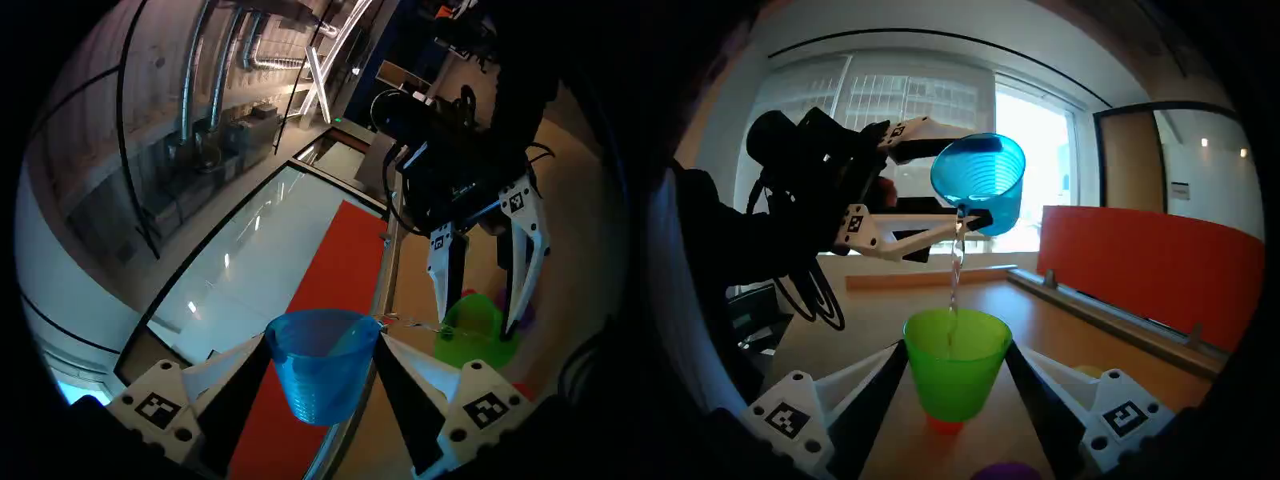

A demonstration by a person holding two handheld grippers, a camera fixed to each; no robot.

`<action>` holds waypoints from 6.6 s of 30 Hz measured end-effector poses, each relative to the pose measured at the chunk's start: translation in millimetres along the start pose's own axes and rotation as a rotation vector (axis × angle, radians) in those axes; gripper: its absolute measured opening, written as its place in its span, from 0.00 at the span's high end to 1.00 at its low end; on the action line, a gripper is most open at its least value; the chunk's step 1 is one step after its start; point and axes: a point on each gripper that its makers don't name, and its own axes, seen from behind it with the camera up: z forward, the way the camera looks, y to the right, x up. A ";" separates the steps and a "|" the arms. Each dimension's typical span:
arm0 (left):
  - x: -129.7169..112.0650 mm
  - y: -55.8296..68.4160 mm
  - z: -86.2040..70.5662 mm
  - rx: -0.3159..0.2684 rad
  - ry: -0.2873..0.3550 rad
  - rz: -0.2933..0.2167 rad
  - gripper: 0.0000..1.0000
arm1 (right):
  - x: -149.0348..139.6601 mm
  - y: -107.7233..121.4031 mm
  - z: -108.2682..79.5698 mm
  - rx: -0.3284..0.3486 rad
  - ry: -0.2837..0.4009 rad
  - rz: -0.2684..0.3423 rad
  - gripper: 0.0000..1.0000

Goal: Pour water

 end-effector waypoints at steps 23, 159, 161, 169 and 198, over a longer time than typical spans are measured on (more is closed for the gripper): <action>2.4 -2.9 -0.6 0.016 0.006 0.045 0.13 | 0.4 2.3 -1.2 -0.011 0.009 -0.009 0.09; 16.5 -1.2 7.3 0.018 0.035 0.283 0.13 | 9.9 -6.2 -2.4 0.010 0.043 -0.024 0.09; 16.2 -1.4 8.1 0.019 0.035 0.289 0.13 | 9.8 -5.9 -2.4 0.009 0.044 -0.024 0.09; 17.4 -2.2 9.9 0.014 0.038 0.316 0.13 | 9.6 -4.7 -2.1 0.006 0.042 -0.027 0.09; 18.5 -2.2 10.6 0.019 0.032 0.413 0.13 | 10.9 -4.6 -1.6 0.003 0.041 -0.032 0.09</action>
